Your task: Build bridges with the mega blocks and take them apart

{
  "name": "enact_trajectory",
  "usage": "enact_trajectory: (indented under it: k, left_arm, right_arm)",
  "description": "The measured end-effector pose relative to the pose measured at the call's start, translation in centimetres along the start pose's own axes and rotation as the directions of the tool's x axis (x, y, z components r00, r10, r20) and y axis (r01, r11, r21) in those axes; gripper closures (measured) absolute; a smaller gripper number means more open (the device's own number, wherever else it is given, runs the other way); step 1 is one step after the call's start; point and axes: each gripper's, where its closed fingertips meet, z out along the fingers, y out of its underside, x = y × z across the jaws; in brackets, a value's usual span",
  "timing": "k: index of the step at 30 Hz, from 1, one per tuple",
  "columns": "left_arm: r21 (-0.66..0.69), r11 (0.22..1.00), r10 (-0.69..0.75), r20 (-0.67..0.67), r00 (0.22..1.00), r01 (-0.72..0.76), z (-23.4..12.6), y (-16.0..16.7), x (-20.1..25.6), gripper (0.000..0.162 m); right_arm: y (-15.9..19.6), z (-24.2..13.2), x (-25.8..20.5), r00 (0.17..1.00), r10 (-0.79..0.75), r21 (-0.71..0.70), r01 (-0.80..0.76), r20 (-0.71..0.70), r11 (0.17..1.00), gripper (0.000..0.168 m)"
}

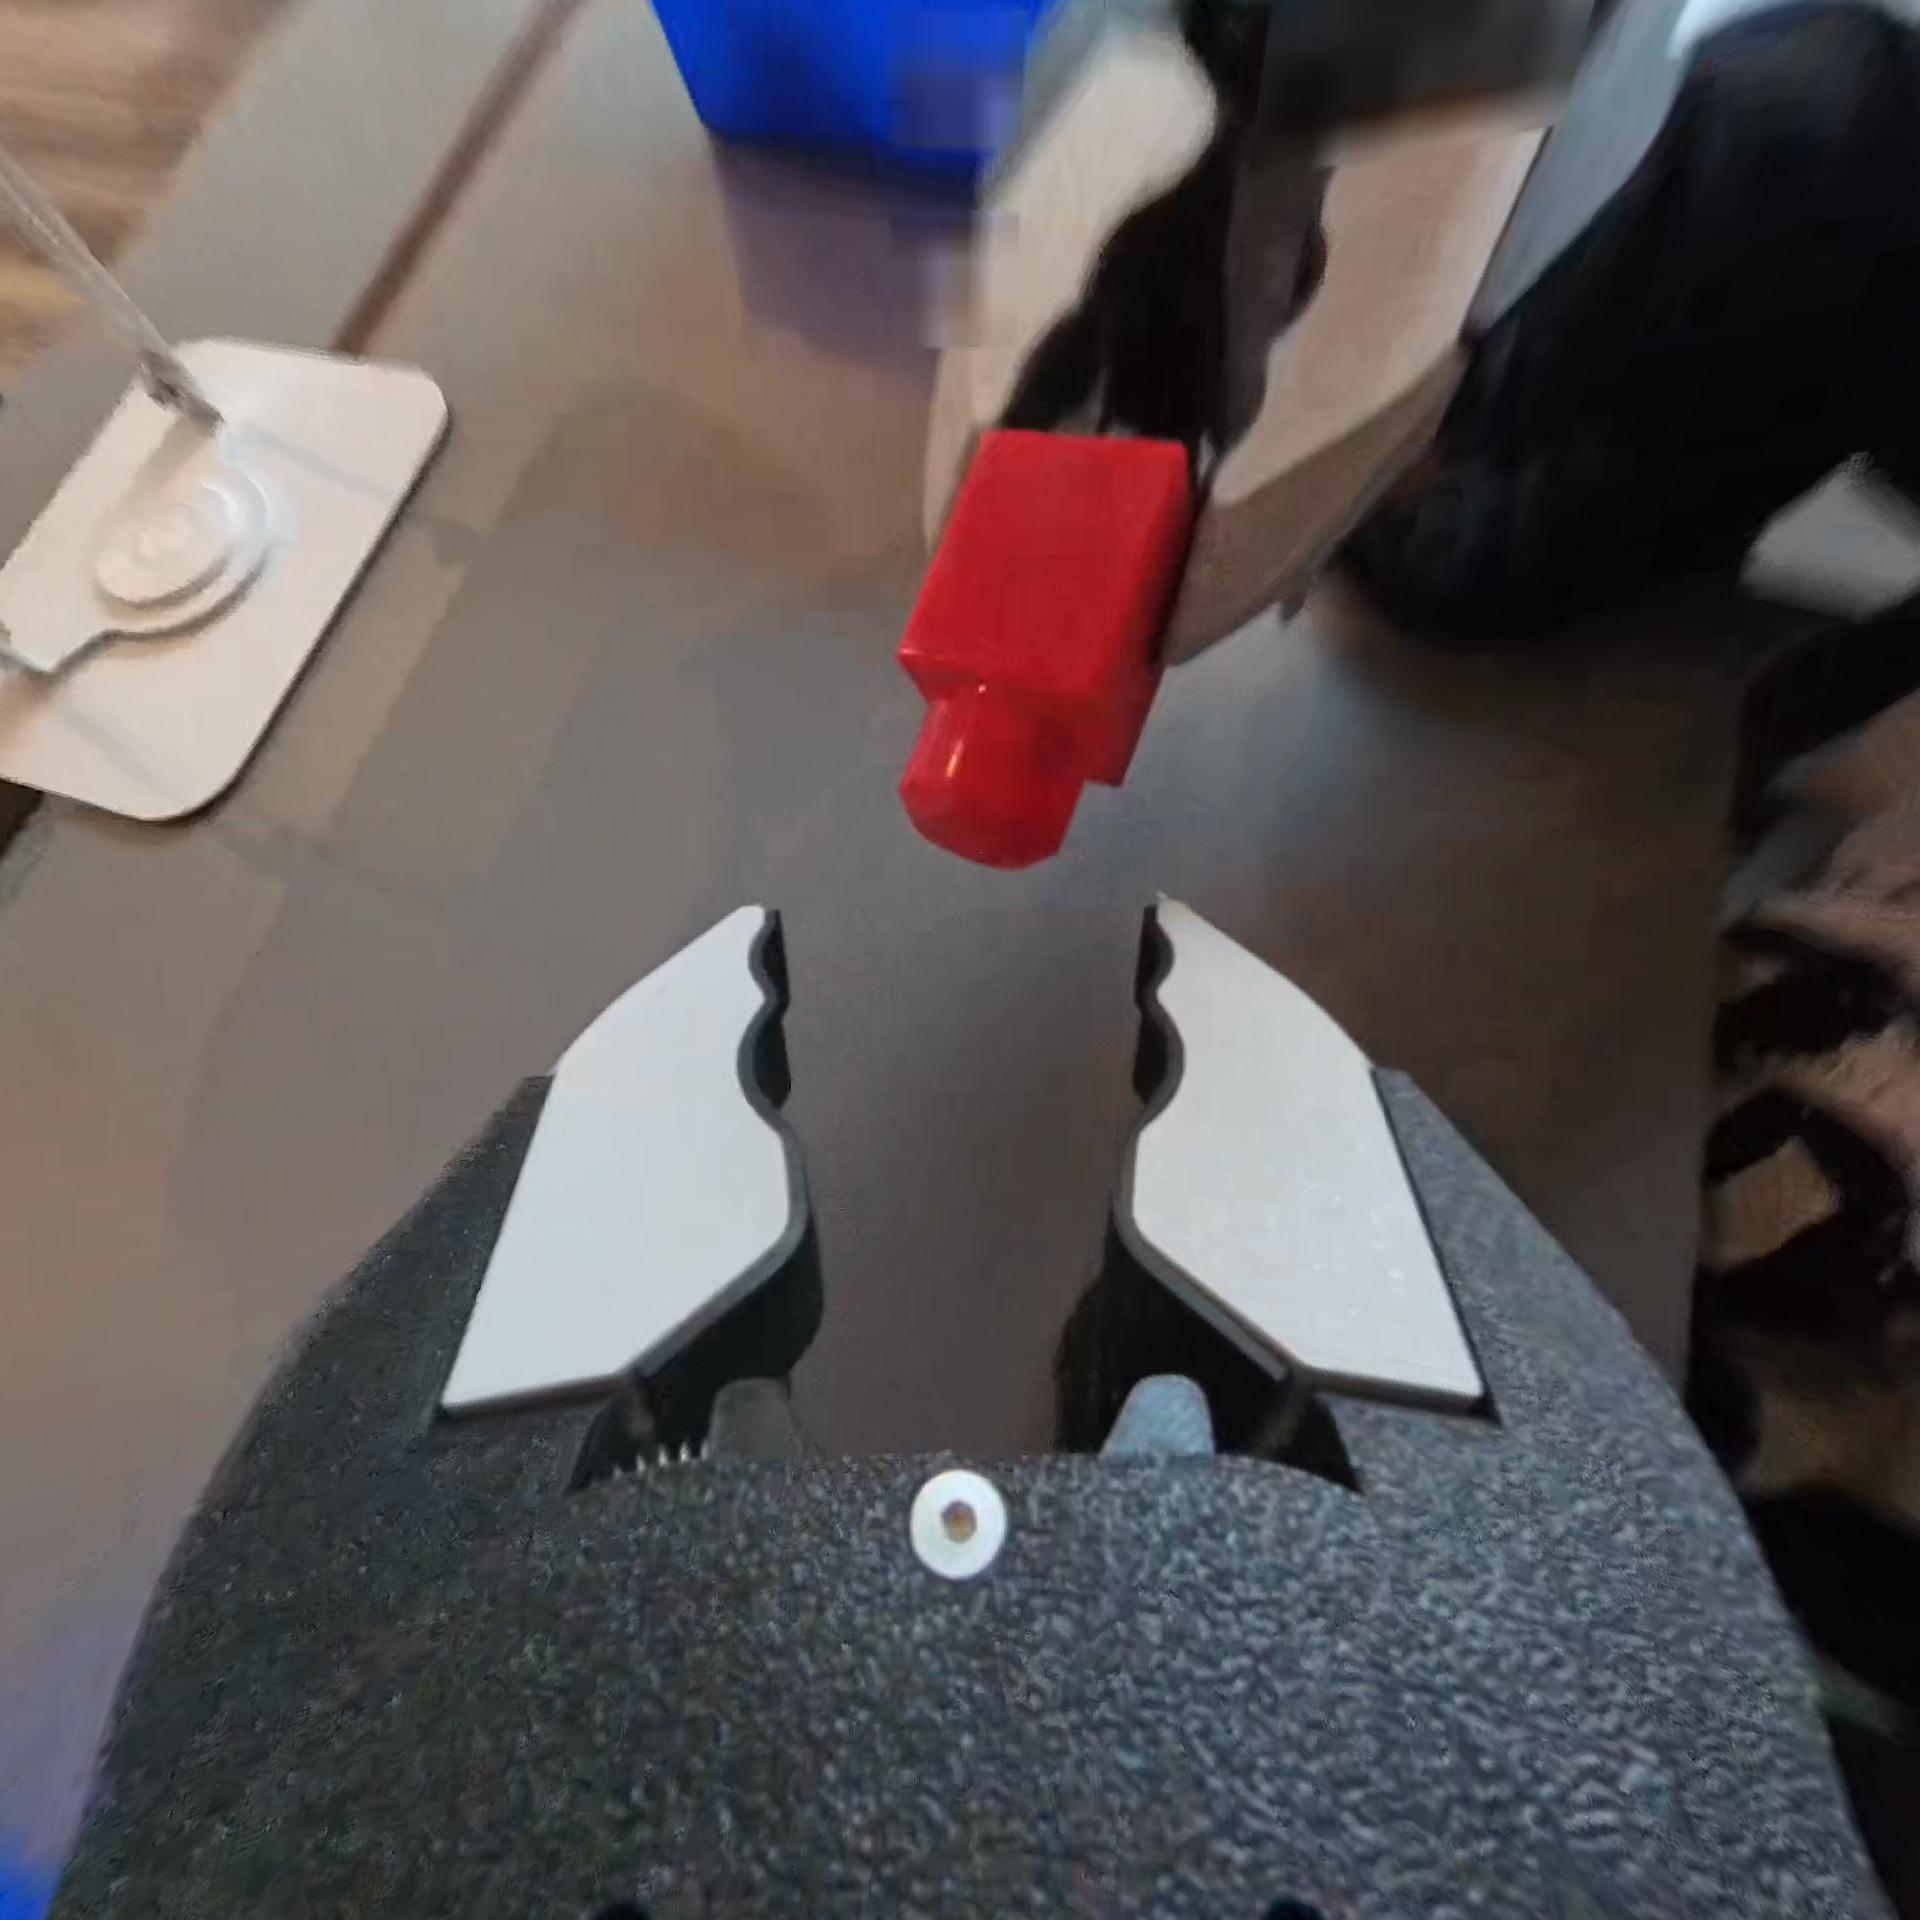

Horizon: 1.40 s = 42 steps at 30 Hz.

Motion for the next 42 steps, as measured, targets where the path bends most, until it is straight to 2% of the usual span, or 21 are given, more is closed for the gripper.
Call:
enact_trajectory:
  k: [2,4,6,8,11,14,22,24,26,30,33,36,39,42]
  left_arm:
    - [0.247,0.954,-0.152,-0.081,0.985,0.168,-0.9,-2.2,0.5,0.090]
    - [0.469,0.823,-0.258,-0.194,0.947,0.320,-2.3,-4.3,0.8,0.092]
    - [0.584,0.694,-0.308,-0.289,0.906,0.422,-3.3,-5.2,1.1,0.095]
    - [0.595,0.641,-0.351,-0.335,0.875,0.485,-3.0,-5.0,1.4,0.096]
    - [0.588,0.628,-0.366,-0.356,0.860,0.510,-2.1,-4.7,2.3,0.097]
    - [0.613,0.593,-0.356,-0.381,0.853,0.521,-2.3,-5.3,2.8,0.104]
    - [0.629,0.561,-0.353,-0.407,0.843,0.538,-2.6,-5.6,2.5,0.119]
    - [0.634,0.564,-0.340,-0.405,0.849,0.529,-2.7,-5.6,2.6,0.129]
    - [0.638,0.591,-0.325,-0.372,0.870,0.494,-2.7,-5.4,2.6,0.129]
    - [0.582,0.712,-0.280,-0.278,0.919,0.393,-2.3,-4.3,2.8,0.129]
    - [0.460,0.830,-0.241,-0.217,0.946,0.317,-1.8,-2.7,3.1,0.129]
    - [0.281,0.937,-0.165,-0.176,0.971,0.210,-1.1,-0.8,3.7,0.129]
    - [0.113,0.988,-0.083,-0.167,0.982,0.102,-0.5,0.7,4.4,0.129]
    - [-0.008,1.000,-0.013,-0.173,0.985,0.012,0.1,1.6,4.9,0.129]
  right_arm:
    - [-1.4,-0.5,-0.3,0.996,0.071,0.099,-0.077,0.057,0.992,0.133]
    - [-2.4,-0.7,-0.7,0.982,0.139,0.186,-0.161,0.128,0.969,0.133]
    - [-3.0,-0.8,-1.0,0.960,0.206,0.232,-0.248,0.190,0.941,0.133]
    - [-3.3,-0.8,-1.1,0.949,0.230,0.264,-0.284,0.217,0.922,0.133]
    - [-3.6,-0.7,-1.3,0.944,0.233,0.284,-0.296,0.233,0.912,0.133]
    - [-3.5,-0.6,-1.4,0.942,0.236,0.282,-0.299,0.237,0.911,0.133]
    - [-3.3,-0.2,-2.0,0.931,0.250,0.267,-0.320,0.265,0.909,0.133]
    - [-3.0,0.0,-2.0,0.932,0.254,0.255,-0.320,0.259,0.912,0.133]
    - [-2.7,0.1,-2.0,0.931,0.253,0.238,-0.317,0.263,0.918,0.133]
    - [-1.2,0.4,-2.3,0.931,0.251,0.105,-0.287,0.263,0.952,0.132]
    - [1.5,0.0,-1.8,0.959,0.191,-0.104,-0.172,0.210,0.980,0.114]
    - [3.7,-1.0,-1.2,0.986,0.062,-0.331,-0.008,0.155,0.944,0.109]
    - [3.0,-1.1,-2.6,0.975,-0.036,-0.408,0.124,0.218,0.904,0.111]
    - [2.5,-0.2,-3.9,0.958,-0.107,-0.463,0.224,0.265,0.858,0.115]
